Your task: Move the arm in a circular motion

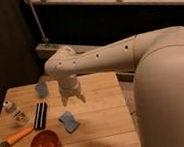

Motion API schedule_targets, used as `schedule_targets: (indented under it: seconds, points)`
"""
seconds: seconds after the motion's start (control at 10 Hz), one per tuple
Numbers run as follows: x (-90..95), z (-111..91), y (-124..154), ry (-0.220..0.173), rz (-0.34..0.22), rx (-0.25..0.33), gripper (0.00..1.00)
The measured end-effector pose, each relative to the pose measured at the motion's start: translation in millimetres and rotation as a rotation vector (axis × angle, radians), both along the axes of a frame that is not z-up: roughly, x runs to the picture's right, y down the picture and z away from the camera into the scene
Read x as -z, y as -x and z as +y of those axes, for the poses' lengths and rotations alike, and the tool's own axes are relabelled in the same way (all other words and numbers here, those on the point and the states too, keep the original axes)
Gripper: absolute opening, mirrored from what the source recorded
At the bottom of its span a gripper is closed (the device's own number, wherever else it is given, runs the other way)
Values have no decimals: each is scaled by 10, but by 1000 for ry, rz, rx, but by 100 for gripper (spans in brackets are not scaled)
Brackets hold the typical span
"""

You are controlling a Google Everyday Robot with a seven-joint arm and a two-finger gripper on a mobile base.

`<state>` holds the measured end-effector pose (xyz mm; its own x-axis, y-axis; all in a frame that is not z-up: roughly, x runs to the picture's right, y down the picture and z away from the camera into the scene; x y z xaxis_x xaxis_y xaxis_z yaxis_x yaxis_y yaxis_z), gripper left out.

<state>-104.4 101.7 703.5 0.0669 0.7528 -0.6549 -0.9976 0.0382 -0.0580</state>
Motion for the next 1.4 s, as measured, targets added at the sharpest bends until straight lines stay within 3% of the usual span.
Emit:
schedule_targets:
  seconds: [0.2, 0.5, 0.7, 1.0, 1.4]
  points:
    - [8, -12, -1, -8, -3, 7, 65]
    - [-6, -138, 72, -84, -36, 30, 65]
    - [-17, -196, 26, -114, -24, 5, 65]
    - [-11, -175, -85, -104, -8, -35, 65]
    - [-75, -89, -311, -59, 36, -94, 65]
